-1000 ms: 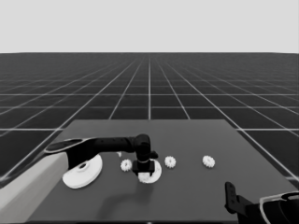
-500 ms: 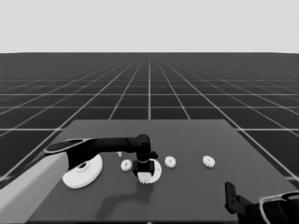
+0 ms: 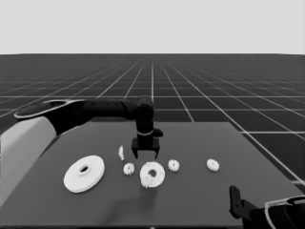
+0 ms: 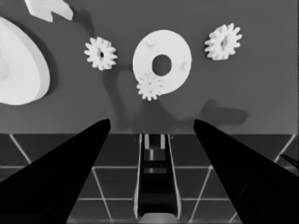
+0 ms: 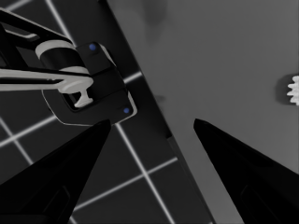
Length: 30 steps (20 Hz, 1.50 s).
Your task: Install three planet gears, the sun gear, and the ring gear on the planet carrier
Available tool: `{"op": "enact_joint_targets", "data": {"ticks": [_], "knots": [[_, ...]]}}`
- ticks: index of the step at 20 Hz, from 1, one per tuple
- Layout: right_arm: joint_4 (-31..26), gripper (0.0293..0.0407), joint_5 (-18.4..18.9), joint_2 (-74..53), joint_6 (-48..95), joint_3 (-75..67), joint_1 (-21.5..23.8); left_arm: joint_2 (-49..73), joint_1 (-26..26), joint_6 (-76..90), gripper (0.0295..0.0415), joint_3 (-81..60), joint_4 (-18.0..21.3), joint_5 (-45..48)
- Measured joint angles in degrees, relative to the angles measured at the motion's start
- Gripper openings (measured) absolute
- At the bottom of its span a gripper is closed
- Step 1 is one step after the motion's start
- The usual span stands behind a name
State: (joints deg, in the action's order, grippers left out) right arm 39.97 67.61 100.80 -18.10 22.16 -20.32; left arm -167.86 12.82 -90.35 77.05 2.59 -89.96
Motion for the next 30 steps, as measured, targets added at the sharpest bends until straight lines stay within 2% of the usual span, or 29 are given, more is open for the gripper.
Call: {"op": "enact_joint_targets", "data": {"ticks": [1,4,11,12,13,14,16,21,23,30], "knots": [[0.0,0.0385,0.0,0.0,0.0,0.0,0.0,-0.01,0.08,0.04,0.0385,0.04,0.09,0.01],[0.0,0.0385,0.0,0.0,0.0,0.0,0.0,10.64,-0.09,15.16,0.0385,4.6,-0.09,-0.56],[0.0,0.0385,0.0,0.0,0.0,0.0,0.0,12.2,-0.23,19.76,0.0385,7.6,-0.23,-0.67],[0.0,0.0385,0.0,0.0,0.0,0.0,0.0,12.36,-7.84,19.61,0.0385,7.24,-9.36,2.48],[0.0,0.0385,0.0,0.0,0.0,0.0,0.0,11.71,-14.89,20.69,0.0385,9.31,-14.78,4.48],[0.0,0.0385,0.0,0.0,0.0,0.0,0.0,10.8,-18.69,22.17,0.0385,12.1,-17.66,6.0],[0.0,0.0385,0.0,0.0,0.0,0.0,0.0,9.57,-21.75,24.02,0.0385,15.71,-19.96,7.78],[0.0,0.0385,0.0,0.0,0.0,0.0,0.0,8.86,-22.94,25.03,0.0384,17.7,-20.91,8.76],[0.0,0.0385,0.0,0.0,0.0,0.0,0.0,8.82,-22.94,25.08,0.0314,17.8,-20.97,8.81],[0.0,0.0385,0.0,0.0,0.0,0.0,0.0,8.77,-22.95,25.1,0.0312,17.87,-21.02,8.87]]}}
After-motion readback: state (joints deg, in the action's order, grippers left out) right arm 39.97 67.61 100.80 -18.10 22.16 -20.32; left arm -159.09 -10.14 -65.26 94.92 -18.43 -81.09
